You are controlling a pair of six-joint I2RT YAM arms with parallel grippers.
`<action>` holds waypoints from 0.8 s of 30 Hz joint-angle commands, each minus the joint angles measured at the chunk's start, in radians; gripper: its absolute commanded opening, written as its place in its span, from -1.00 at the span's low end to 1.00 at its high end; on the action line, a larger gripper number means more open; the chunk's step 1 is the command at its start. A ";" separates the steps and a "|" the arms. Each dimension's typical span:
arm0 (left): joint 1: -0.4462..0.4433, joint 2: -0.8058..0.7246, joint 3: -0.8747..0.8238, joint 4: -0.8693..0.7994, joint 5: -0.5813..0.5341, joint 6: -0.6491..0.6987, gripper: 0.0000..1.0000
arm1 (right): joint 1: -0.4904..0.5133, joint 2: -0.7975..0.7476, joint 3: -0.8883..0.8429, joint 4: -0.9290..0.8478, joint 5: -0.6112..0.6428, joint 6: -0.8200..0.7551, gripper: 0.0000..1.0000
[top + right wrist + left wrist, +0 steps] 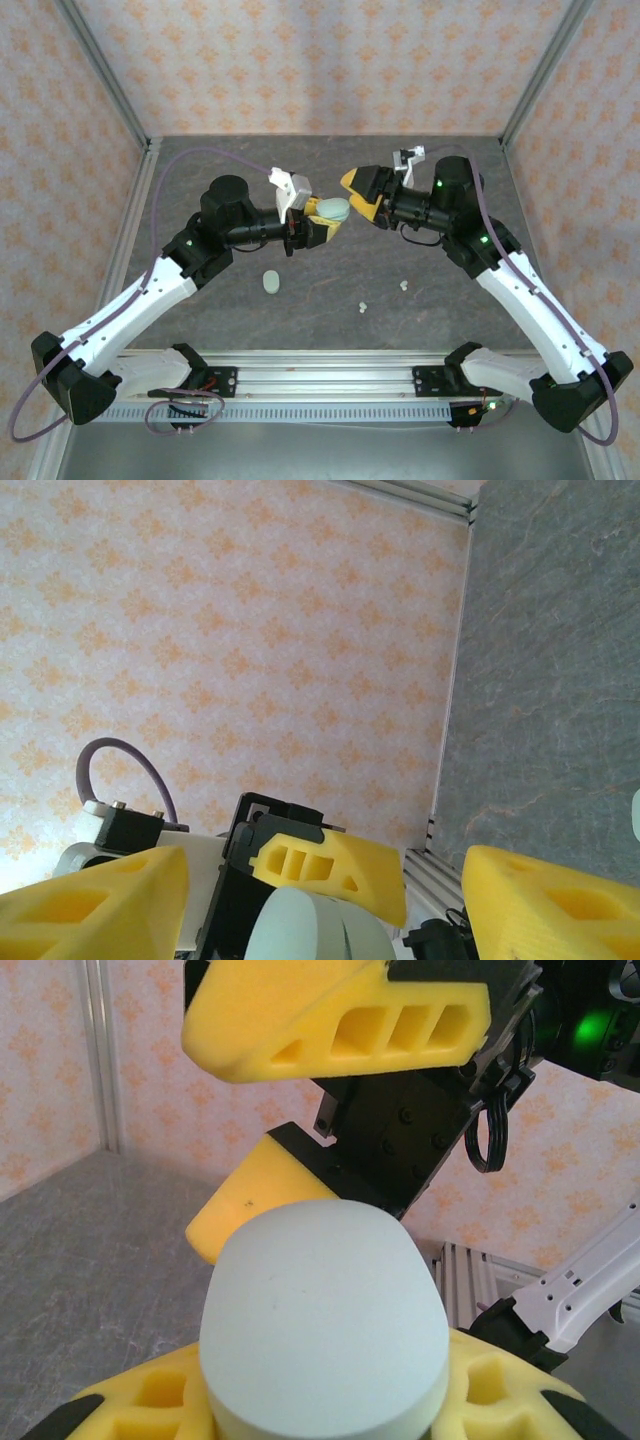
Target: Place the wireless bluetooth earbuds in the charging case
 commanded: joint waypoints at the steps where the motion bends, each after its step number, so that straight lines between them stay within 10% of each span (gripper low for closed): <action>1: -0.007 -0.006 0.010 0.050 0.002 -0.005 -0.43 | -0.003 0.016 0.043 0.060 -0.001 0.028 0.45; 16: -0.007 0.026 0.031 0.058 -0.035 -0.041 -0.43 | 0.065 -0.047 -0.062 0.042 -0.033 0.021 0.42; 24: -0.007 0.044 0.039 0.058 -0.035 -0.065 -0.42 | 0.076 -0.047 -0.066 0.062 -0.041 0.020 -0.04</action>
